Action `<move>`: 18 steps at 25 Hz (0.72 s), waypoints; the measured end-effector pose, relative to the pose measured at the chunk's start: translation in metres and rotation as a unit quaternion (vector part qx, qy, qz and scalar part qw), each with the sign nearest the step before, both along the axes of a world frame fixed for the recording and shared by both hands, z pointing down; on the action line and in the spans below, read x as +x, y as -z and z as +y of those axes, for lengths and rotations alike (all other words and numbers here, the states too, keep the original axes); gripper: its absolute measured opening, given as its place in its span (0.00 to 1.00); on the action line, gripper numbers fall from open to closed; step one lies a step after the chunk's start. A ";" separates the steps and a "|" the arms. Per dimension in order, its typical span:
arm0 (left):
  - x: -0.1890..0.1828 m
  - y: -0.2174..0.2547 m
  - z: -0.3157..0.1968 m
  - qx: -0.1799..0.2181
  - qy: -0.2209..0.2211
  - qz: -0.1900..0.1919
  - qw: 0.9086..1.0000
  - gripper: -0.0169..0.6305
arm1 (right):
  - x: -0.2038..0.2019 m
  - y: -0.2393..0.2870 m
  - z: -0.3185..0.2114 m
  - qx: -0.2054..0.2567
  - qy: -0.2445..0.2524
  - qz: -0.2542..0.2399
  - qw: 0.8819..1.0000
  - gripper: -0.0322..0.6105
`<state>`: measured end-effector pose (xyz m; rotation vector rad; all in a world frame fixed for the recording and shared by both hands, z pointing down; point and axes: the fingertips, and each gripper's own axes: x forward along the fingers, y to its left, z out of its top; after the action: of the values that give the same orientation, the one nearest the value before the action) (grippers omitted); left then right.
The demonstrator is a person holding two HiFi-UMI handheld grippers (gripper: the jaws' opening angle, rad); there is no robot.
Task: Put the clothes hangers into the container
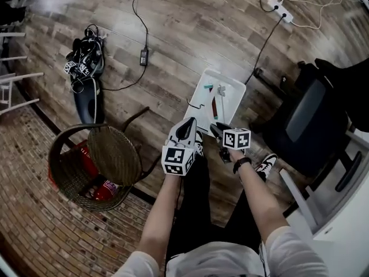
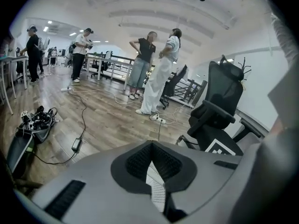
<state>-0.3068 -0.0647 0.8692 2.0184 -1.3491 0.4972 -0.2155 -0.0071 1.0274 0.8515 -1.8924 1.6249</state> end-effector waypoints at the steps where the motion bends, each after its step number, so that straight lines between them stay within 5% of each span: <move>1: -0.003 -0.010 -0.001 -0.004 0.005 0.001 1.000 0.05 | -0.001 -0.012 0.000 -0.004 -0.005 0.000 1.000 0.24; 18: 0.011 -0.114 -0.024 -0.025 -0.001 0.001 1.000 0.05 | 0.021 -0.145 -0.012 -0.032 0.023 0.118 0.992 0.26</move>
<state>-0.2960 -0.0886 0.9831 1.9788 -1.3216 0.5243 -0.1949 -0.0194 1.1728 0.9232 -1.6759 1.4782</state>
